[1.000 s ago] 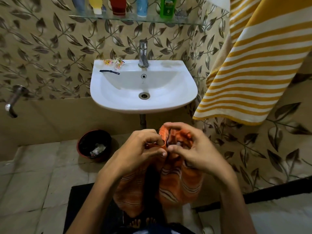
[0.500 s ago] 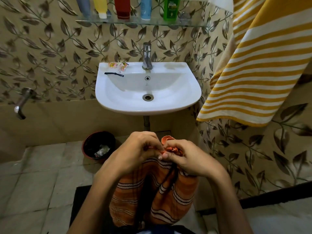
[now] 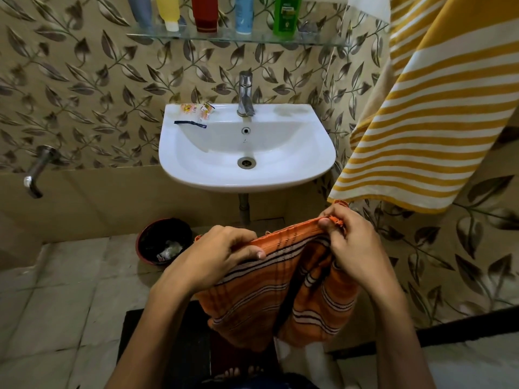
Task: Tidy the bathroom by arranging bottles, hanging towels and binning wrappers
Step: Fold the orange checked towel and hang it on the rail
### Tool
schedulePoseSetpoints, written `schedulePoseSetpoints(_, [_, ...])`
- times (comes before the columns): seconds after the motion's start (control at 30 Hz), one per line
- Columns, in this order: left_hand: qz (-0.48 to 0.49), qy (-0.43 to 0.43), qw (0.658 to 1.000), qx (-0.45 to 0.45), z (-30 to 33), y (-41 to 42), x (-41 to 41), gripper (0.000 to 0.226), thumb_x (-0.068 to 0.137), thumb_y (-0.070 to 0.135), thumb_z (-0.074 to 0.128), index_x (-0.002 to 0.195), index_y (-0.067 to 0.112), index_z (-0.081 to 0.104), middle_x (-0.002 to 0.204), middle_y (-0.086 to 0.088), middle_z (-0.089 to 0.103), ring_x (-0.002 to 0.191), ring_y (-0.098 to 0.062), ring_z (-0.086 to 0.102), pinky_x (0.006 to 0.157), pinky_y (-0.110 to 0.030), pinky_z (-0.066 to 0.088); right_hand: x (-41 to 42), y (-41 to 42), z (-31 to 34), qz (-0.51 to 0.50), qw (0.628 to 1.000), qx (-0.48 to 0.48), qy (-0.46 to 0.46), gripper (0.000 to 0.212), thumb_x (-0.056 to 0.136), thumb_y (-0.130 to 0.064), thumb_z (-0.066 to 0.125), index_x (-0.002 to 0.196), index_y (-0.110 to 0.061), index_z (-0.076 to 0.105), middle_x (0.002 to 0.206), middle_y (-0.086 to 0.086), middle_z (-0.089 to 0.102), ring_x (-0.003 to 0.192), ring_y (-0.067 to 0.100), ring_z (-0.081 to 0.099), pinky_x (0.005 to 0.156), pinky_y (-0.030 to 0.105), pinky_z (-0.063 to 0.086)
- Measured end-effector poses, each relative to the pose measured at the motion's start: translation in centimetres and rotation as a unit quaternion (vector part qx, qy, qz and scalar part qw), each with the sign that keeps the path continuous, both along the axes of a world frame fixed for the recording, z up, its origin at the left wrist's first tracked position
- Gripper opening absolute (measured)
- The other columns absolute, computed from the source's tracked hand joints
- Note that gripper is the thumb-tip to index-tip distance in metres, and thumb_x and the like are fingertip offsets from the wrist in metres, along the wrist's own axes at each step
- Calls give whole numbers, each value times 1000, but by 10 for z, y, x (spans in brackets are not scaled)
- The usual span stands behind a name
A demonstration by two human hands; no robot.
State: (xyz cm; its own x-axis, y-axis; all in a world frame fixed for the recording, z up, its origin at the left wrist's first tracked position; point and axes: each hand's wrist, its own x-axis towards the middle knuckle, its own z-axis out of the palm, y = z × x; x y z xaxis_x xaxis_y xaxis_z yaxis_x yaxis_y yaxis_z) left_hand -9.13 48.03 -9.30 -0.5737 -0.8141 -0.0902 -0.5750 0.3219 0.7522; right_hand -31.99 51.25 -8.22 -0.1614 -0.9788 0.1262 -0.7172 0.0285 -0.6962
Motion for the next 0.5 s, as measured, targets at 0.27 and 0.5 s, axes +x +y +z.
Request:
schedulePoseSetpoints(0.27, [-37,9,990,-138,3,4,-21,32,91,40,51,73,15,60,68,6,49,69,-7,47,61,-21,34,9,1,0,4,997,74,25,46,92,-5,50,121,-41,54,130,-18,40,104,-1,41,84,10,32])
schedulePoseSetpoints(0.5, [-74,34,978,-194,5,2,-28,36,87,42,51,69,12,61,67,11,53,65,-3,50,62,-27,41,23,1,-1,260,954,123,-83,53,94,-4,51,128,-44,48,134,-20,50,125,-9,42,107,15,35])
